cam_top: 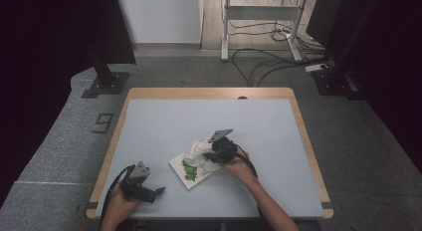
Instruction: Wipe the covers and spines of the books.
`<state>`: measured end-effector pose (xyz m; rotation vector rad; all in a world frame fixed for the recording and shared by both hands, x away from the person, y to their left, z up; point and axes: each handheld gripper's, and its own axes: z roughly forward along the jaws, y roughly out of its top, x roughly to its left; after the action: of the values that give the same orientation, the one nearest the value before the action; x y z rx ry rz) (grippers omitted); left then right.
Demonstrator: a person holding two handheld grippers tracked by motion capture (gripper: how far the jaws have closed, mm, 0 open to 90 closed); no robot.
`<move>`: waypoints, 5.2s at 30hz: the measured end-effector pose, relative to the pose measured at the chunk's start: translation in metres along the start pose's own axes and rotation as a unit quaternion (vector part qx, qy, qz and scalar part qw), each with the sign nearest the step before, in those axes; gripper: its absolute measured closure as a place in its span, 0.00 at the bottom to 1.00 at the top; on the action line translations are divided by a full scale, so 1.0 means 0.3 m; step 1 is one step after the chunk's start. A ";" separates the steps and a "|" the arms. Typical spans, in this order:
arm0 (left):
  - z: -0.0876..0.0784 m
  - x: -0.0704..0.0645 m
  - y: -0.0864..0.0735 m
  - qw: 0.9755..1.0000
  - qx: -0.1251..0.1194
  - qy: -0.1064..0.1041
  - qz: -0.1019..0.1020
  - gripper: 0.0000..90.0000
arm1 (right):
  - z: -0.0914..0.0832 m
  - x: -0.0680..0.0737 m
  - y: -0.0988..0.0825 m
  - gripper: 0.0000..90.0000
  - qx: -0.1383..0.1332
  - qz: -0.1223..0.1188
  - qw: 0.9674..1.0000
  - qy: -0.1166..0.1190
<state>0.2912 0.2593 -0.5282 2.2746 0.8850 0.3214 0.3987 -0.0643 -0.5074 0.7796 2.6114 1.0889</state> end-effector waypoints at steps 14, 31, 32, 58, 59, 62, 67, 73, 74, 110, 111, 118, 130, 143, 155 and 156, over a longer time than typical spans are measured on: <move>0.000 0.000 0.000 1.000 0.000 0.000 0.000 0.01 | -0.036 -0.089 -0.042 0.75 0.008 0.035 0.999 -0.038; 0.000 0.000 0.000 1.000 0.000 0.000 0.000 0.01 | -0.007 -0.096 -0.001 0.75 0.021 0.026 0.998 -0.051; 0.000 0.000 0.000 1.000 0.000 0.000 0.000 0.01 | -0.002 -0.098 0.004 0.75 0.021 0.027 0.998 -0.051; 0.000 0.000 0.000 1.000 0.000 0.000 -0.001 0.01 | 0.061 -0.075 0.077 0.74 0.025 -0.007 0.998 -0.055; 0.000 0.000 0.000 1.000 0.000 0.000 -0.001 0.01 | 0.061 -0.072 0.078 0.74 0.025 -0.008 0.998 -0.055; 0.000 0.000 0.000 1.000 0.000 0.000 -0.001 0.01 | 0.065 -0.067 0.077 0.73 0.016 -0.007 0.999 -0.041; 0.000 0.000 0.000 1.000 0.000 0.000 -0.001 0.01 | 0.077 -0.034 0.085 0.73 0.007 -0.013 1.000 -0.018; 0.000 0.000 0.000 1.000 0.000 0.000 -0.001 0.01 | 0.097 0.022 0.108 0.73 0.008 -0.030 1.000 -0.002; 0.000 0.000 0.000 1.000 0.000 0.000 -0.001 0.01 | 0.102 0.033 0.113 0.73 0.007 -0.034 0.999 0.002; 0.000 0.000 0.000 1.000 0.000 0.000 -0.001 0.01 | 0.173 0.214 0.189 0.73 -0.006 -0.070 0.995 0.072; 0.000 0.000 0.000 1.000 0.000 0.000 -0.001 0.01 | 0.171 0.213 0.191 0.73 -0.006 -0.070 0.995 0.073; 0.000 0.000 0.000 1.000 0.000 0.000 -0.001 0.01 | 0.137 0.208 0.217 0.73 -0.019 -0.066 0.994 0.079; 0.000 0.000 0.000 1.000 0.001 0.000 0.000 0.01 | 0.041 0.179 0.275 0.73 -0.045 -0.064 0.995 0.067; 0.000 0.000 0.000 1.000 0.001 0.000 -0.001 0.01 | -0.033 0.127 0.252 0.72 -0.048 -0.057 0.996 0.049; 0.000 0.000 0.000 1.000 0.001 0.000 0.000 0.01 | -0.113 0.058 0.186 0.72 -0.055 -0.036 0.997 0.026; 0.000 0.000 0.000 1.000 0.001 0.000 -0.001 0.01 | -0.119 0.052 0.179 0.72 -0.056 -0.036 0.998 0.023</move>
<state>0.2913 0.2592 -0.5283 2.2753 0.8869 0.3211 0.3933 -0.0457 -0.4440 0.6386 2.5684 1.2327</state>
